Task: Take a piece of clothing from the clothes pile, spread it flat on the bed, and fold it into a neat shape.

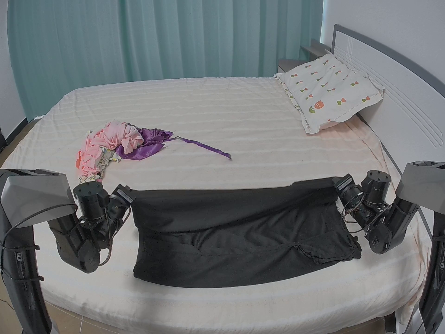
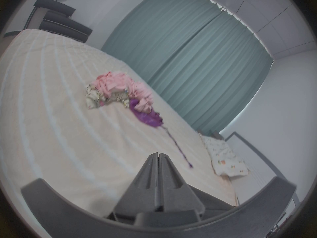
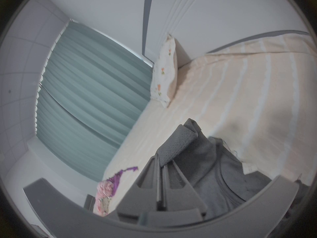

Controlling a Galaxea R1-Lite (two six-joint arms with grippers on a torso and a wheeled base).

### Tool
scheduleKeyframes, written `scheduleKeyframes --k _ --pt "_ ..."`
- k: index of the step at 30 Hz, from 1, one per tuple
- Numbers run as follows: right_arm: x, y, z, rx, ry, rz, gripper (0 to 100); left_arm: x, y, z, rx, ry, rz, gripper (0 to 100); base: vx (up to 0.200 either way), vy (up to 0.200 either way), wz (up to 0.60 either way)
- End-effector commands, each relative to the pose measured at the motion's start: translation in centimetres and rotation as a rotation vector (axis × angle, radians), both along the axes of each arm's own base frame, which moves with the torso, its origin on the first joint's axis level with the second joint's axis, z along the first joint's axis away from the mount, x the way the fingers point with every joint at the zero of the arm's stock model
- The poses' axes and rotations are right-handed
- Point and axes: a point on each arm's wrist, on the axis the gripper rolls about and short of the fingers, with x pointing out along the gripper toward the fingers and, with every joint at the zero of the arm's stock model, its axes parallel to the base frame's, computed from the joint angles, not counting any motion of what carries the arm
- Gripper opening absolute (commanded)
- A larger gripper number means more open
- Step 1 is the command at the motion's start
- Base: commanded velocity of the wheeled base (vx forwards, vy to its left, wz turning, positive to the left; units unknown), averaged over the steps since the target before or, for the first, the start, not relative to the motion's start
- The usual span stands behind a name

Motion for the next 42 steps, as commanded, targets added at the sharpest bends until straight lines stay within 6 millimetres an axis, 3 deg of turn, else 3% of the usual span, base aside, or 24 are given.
scheduleKeyframes --k 1,11,31,42 --pt "0.1 -0.4 -0.4 0.021 -0.037 -0.030 0 1.5 0.2 2.1 -0.003 -0.092 0.103 0 0.000 0.000 0.00" --pt "-2.0 0.0 -4.6 -0.143 0.095 0.053 0 0.5 0.4 -4.4 0.044 0.066 0.147 0 0.000 0.000 0.00" --pt "-3.9 -0.1 -6.3 -0.244 0.190 0.125 0 -2.5 -0.3 -6.7 0.110 0.226 0.003 0 0.000 0.000 0.00" --pt "-4.5 -0.1 -7.1 -0.278 0.225 0.148 0 -2.9 -0.4 -8.0 0.146 0.270 -0.024 0 0.000 0.000 0.00"
